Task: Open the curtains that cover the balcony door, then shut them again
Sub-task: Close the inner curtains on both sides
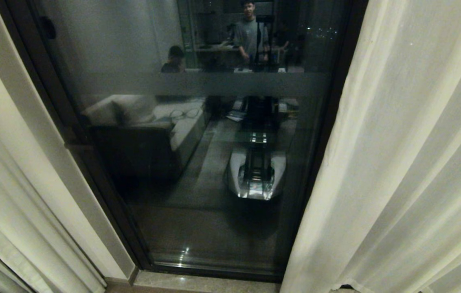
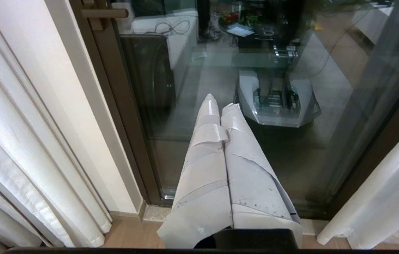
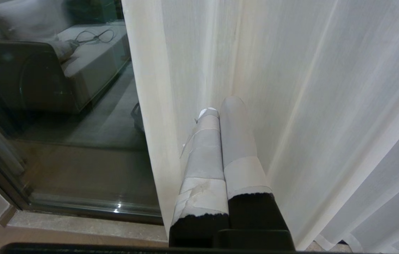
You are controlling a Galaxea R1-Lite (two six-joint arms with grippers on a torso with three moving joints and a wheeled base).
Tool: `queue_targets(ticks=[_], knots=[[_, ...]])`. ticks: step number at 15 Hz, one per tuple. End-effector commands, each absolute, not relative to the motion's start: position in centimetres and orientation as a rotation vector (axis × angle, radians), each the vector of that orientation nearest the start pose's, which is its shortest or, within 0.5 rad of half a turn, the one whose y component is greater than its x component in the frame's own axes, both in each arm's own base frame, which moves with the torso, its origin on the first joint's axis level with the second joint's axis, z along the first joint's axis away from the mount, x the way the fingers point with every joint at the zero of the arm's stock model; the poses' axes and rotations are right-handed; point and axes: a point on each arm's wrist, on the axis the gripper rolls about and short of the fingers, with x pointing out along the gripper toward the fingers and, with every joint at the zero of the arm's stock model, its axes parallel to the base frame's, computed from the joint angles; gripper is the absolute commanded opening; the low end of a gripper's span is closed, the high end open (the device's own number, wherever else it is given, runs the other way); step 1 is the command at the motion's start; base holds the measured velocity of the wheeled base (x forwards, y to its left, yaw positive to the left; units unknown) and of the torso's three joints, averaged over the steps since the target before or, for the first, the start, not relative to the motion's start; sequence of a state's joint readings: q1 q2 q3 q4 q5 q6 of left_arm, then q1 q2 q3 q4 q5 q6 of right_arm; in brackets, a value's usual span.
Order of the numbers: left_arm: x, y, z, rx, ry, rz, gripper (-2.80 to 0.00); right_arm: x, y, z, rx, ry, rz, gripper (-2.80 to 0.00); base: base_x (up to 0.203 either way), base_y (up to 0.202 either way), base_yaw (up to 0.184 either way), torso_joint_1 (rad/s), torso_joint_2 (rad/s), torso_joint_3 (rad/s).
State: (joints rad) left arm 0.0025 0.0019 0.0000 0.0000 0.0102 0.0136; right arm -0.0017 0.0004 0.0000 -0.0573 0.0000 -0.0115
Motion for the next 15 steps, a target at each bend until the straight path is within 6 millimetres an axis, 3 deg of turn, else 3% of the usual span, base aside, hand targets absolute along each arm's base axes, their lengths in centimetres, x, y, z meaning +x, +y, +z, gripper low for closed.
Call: queue_targets(ticks=[1,15], knots=[[-2.27,0.02,7.55,0.014,0.002,0.014,-2.8,-2.3,0.0,8.15,-0.012,-0.058,-0.002,-2.8,0.0,0.0,0.0,0.0,0.0,0.0],[-2.27,0.02,7.55,0.015,0.002,0.014,-2.8,-2.3,0.0,8.15,-0.012,-0.058,-0.002,-2.8,0.0,0.0,0.0,0.0,0.0,0.0]])
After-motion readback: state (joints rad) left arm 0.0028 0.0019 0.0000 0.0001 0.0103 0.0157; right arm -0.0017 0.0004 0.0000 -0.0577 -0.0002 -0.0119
